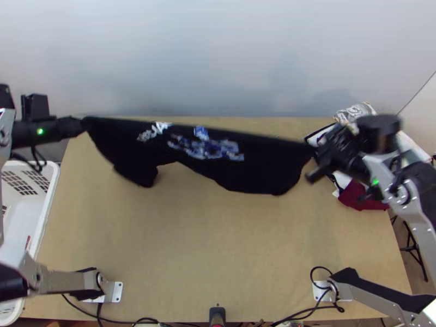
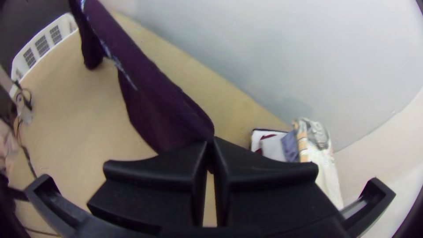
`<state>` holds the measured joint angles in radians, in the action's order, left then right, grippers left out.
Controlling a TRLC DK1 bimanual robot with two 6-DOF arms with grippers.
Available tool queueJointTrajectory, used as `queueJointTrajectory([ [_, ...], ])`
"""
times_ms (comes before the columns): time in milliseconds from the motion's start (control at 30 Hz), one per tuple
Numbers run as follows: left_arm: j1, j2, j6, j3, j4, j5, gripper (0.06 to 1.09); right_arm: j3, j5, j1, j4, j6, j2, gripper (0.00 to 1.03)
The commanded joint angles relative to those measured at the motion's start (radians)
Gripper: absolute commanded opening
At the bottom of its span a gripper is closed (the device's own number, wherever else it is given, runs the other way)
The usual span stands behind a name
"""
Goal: Fold the t-shirt
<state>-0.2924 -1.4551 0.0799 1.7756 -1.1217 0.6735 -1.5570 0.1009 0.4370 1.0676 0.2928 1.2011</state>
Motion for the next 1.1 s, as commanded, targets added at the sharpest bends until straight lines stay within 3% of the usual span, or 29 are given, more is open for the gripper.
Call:
queueJointTrajectory([
  [0, 0.09, 0.188, 0.112, -0.235, -0.075, 0.035, 0.1, 0.238, -0.072, 0.187, 0.121, 0.052, -0.051, 0.03],
  [200, 0.285, 0.272, 0.175, -0.455, -0.147, 0.034, 0.1, 0.37, -0.11, 0.31, 0.15, 0.06, -0.058, 0.03],
  [433, 0.404, 0.259, 0.334, -0.562, -0.325, 0.02, 0.11, 0.565, -0.164, 0.433, 0.164, 0.083, -0.008, 0.03],
  [567, 0.429, 0.265, 0.356, -0.616, -0.325, 0.02, 0.21, 0.643, -0.228, 0.474, 0.17, 0.082, 0.066, 0.03],
  [600, 0.434, 0.263, 0.356, -0.62, -0.325, 0.018, 0.32, 0.65, -0.253, 0.477, 0.169, 0.082, 0.081, 0.03],
  [633, 0.432, 0.26, 0.357, -0.617, -0.323, 0.018, 0.55, 0.652, -0.27, 0.476, 0.167, 0.082, 0.098, 0.04],
  [667, 0.427, 0.256, 0.359, -0.61, -0.322, 0.017, 0.8, 0.647, -0.277, 0.476, 0.169, 0.082, 0.109, 0.12],
  [700, 0.417, 0.248, 0.359, -0.596, -0.322, 0.017, 0.96, 0.64, -0.283, 0.473, 0.169, 0.082, 0.114, 0.2],
  [733, 0.401, 0.24, 0.362, -0.581, -0.32, 0.017, 1.05, 0.634, -0.287, 0.47, 0.169, 0.085, 0.112, 0.26],
  [833, 0.363, 0.213, 0.363, -0.516, -0.319, 0.015, 1.05, 0.607, -0.288, 0.45, 0.17, 0.086, 0.091, 0.51],
  [1000, 0.249, 0.156, 0.393, -0.363, -0.32, 0.008, 1.05, 0.565, -0.299, 0.401, 0.203, 0.082, 0.025, 0.74],
  [1067, 0.237, 0.113, 0.391, -0.292, -0.32, 0.008, 1.05, 0.551, -0.31, 0.364, 0.247, 0.082, 0.008, 0.87],
])
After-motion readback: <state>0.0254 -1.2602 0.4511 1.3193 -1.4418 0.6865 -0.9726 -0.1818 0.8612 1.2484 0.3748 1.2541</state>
